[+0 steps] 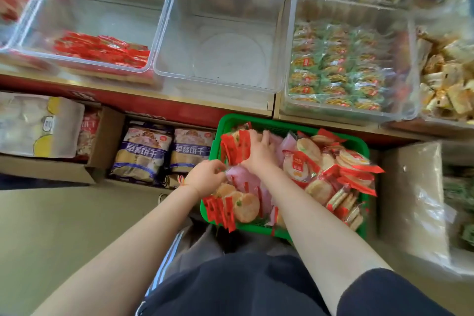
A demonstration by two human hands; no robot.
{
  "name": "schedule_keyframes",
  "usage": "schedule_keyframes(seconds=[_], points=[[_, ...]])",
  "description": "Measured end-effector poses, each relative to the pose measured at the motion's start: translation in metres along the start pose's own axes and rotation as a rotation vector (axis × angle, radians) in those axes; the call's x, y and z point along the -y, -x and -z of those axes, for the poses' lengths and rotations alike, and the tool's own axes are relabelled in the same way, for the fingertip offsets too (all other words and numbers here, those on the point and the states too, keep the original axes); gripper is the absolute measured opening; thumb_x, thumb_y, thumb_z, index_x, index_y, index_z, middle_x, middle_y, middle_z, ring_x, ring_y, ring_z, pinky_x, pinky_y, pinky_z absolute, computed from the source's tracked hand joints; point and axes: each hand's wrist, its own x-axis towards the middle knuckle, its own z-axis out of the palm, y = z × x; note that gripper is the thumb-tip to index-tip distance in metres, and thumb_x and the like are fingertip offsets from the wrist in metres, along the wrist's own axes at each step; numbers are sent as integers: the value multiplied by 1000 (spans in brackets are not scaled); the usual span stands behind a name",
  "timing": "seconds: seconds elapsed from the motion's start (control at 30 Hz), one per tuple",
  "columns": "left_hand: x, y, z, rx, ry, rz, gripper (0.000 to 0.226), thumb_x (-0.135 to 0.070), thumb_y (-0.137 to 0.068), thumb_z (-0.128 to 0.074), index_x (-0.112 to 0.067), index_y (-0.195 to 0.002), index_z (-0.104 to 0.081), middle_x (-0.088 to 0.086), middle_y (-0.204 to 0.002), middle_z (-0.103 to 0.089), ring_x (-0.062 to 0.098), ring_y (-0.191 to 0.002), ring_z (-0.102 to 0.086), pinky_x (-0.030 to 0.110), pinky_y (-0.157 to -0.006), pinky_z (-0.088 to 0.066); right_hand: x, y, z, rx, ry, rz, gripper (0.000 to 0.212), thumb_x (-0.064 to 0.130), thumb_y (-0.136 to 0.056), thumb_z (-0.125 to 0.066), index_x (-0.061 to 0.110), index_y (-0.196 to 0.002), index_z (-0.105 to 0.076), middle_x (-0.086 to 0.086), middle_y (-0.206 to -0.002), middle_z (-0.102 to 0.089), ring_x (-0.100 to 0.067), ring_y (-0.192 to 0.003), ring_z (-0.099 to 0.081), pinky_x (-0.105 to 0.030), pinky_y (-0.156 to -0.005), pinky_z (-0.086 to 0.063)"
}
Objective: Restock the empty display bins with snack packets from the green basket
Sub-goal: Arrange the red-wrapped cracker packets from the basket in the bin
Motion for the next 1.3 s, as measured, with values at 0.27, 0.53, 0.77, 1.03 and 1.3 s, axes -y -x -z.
schedule_keyframes(seconds=[0.27, 0.53, 0.77, 1.03, 1.3], points=[[-3, 2, 7, -77, 232, 44, 25, -20, -92, -50, -26, -109, -68, -8, -104, -65, 10, -87, -62, 29, -72, -50, -20, 20, 37, -270, -648, 31, 29, 22, -81, -67, 24, -106, -53, -1, -99, -58, -16, -82, -58, -27, -63, -42], [-12, 8, 77, 41, 1003, 22, 32, -44, -94, -56, -20, -112, -66, 2, -103, -69, 19, -93, -66, 40, -83, -54, 22, 66, 71, 439, -1465, 145, 20, 13, -92, -64, 14, -112, -62, -5, -92, -74, -22, -89, -72, -39, -75, -59], [59, 13, 167, 293, 1070, -193, 68, -65, -88, -48, -12, -127, -64, 12, -110, -69, 27, -103, -65, 42, -94, -50, 120, 71, 54, 411, -1304, 107, 42, 18, -90, -70, 14, -129, -55, -13, -121, -68, -28, -109, -67, -45, -94, -55], [199, 12, 306, 226, 972, -203, 16, -21, -91, -65, -9, -102, -69, 3, -85, -72, 11, -72, -65, 20, -59, -51, 298, 47, 23, 76, -1489, -46, 11, 16, -98, -56, 13, -103, -65, -19, -105, -70, -31, -93, -68, -50, -91, -52], [250, -10, 388, 271, 1187, -259, 40, -2, -73, -72, -12, -109, -57, 4, -87, -71, 16, -74, -69, 32, -72, -60, 375, 31, 31, 139, -1637, 89, 41, 3, -92, -62, 5, -132, -56, -18, -122, -65, -32, -111, -64, -40, -90, -55]])
